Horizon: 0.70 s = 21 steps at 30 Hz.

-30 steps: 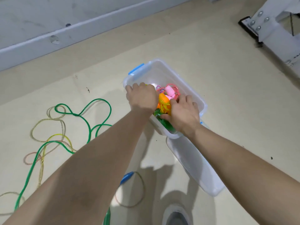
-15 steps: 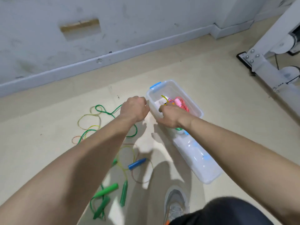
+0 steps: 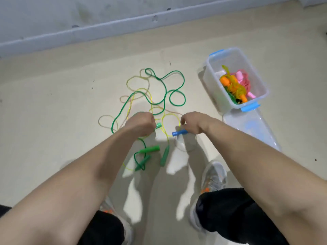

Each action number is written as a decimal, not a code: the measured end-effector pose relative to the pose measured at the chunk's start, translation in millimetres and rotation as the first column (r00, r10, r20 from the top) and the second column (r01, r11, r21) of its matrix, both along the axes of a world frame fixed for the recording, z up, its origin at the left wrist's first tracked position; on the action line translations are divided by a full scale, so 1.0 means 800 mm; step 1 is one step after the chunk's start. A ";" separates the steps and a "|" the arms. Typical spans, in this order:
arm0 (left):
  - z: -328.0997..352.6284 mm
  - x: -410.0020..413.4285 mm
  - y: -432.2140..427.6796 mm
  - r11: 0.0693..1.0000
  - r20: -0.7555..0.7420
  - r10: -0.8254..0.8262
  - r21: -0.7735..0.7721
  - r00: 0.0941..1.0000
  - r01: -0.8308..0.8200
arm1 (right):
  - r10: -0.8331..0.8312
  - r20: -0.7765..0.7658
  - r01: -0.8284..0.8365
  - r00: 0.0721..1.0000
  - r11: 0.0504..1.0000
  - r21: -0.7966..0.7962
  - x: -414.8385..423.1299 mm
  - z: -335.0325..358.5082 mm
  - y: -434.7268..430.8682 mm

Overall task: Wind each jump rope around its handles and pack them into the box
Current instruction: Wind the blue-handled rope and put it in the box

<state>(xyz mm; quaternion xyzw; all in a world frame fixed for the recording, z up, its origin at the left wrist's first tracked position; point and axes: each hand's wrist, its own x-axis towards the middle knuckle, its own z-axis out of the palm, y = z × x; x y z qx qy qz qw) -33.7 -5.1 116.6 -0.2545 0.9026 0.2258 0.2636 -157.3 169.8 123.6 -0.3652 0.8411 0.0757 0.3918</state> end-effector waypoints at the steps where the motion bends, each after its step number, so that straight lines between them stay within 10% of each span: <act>1: -0.018 0.011 0.002 0.999 0.031 0.024 0.027 0.999 -0.024 | -0.030 0.023 0.030 0.999 0.999 0.025 0.005 -0.020 0.006; 9: -0.128 0.026 0.027 0.970 0.130 0.104 0.205 0.986 -0.129 | -0.409 0.041 0.409 0.912 0.912 0.001 0.012 -0.156 0.041; 17: -0.170 -0.006 0.053 0.906 0.003 0.225 0.368 0.974 -0.211 | -0.423 -0.127 0.399 0.897 0.899 -0.179 0.013 -0.217 0.041; 21: -0.167 -0.017 0.071 0.988 -0.148 -0.149 0.008 0.978 0.152 | -0.562 0.374 0.665 0.738 0.699 -0.264 0.006 -0.192 0.040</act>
